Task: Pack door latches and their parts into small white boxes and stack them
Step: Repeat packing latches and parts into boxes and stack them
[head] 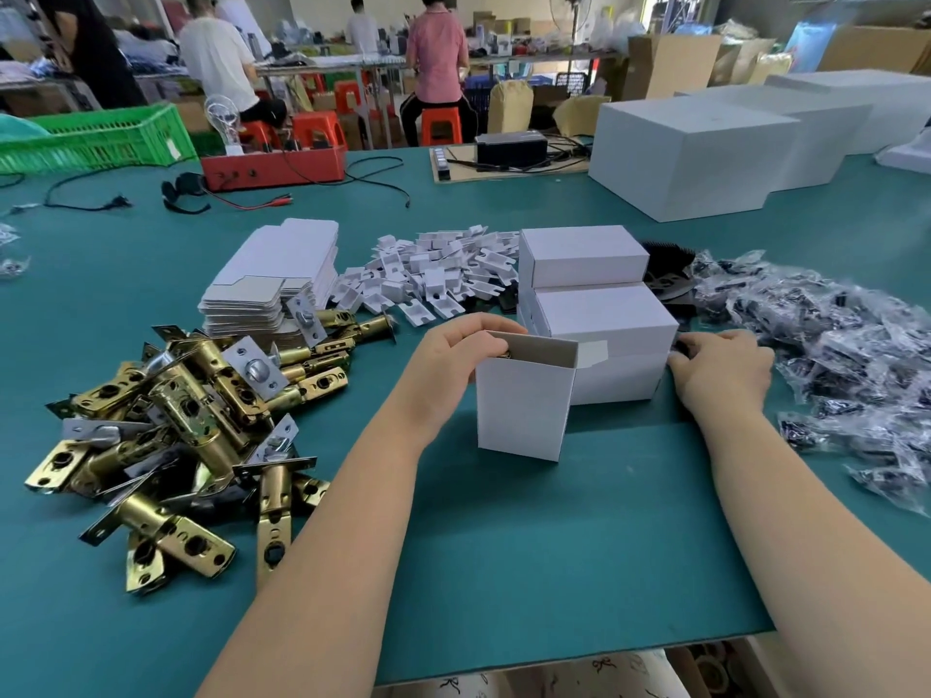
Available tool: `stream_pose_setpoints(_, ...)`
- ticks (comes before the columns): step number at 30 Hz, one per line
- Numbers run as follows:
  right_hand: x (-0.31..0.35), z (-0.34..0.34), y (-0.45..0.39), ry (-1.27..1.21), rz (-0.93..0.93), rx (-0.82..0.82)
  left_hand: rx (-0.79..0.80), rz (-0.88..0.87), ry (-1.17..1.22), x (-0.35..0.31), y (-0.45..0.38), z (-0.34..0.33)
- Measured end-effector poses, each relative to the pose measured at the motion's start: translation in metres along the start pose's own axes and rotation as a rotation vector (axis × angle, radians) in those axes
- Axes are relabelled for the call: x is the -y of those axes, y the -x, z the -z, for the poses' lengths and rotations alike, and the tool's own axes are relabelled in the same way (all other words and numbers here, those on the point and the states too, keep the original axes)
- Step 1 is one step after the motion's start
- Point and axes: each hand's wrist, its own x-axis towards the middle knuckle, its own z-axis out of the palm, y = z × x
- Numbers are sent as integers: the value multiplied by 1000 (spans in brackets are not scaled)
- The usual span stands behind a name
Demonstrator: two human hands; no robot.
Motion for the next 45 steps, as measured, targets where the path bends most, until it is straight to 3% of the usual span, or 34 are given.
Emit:
stream_pose_setpoints(11,-4,-8,-18,27,-193,27,28,-11,11,1,0,1)
stream_pose_setpoints(15,-7,-9,-26,123,-188,91,61,-21,-6,1,1,2)
stream_pose_setpoints(21,-11,-10,-32,93,-212,45,78,-20,-18,1,2,4)
stream_pose_setpoints(24,-11,-10,-32,95,-214,49,160,-14,-55,-1,3,10)
stream_pose_setpoints(28,-11,-8,-29,-14,-206,-10,344,42,-18,-7,7,19)
stream_pose_setpoints(35,-14,1,-13,-211,-34,-285,402,109,20,-12,10,22)
stream_pose_setpoints(39,-13,4,-9,-349,9,-337,446,109,12,-14,12,23)
stream_pose_setpoints(45,-14,6,-8,-508,-67,-353,413,113,13,-12,11,23)
